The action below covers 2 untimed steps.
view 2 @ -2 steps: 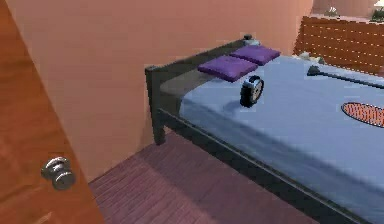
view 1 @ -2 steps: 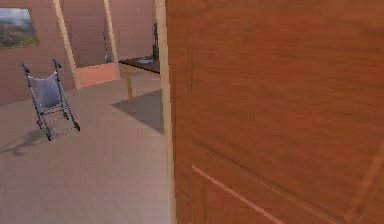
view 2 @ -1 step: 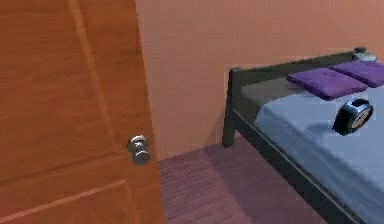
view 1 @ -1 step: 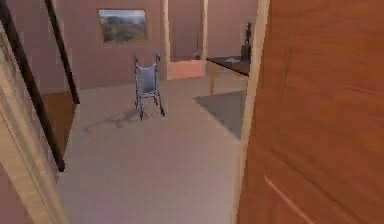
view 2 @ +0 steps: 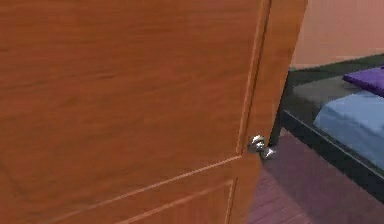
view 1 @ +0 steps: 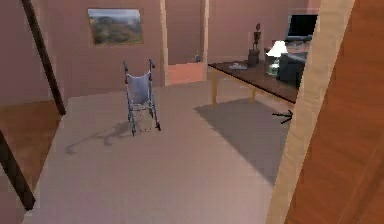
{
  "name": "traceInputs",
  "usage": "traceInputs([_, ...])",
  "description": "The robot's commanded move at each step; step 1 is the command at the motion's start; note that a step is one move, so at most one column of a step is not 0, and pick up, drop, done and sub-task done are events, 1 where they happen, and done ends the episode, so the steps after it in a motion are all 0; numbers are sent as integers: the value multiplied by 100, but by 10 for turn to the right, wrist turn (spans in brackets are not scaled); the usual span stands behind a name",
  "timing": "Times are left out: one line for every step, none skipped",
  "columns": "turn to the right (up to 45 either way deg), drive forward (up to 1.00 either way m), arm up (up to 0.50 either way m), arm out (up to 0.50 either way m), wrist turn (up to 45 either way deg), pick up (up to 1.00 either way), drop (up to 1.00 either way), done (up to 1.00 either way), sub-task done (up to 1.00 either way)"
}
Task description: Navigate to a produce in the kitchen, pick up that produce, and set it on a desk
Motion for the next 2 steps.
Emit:
traceInputs([-210, 0, 0, 0, 0, 0, 0, 0, 0])
traceInputs([0, 60, 0, 0, 0, 0, 0, 0, 0])
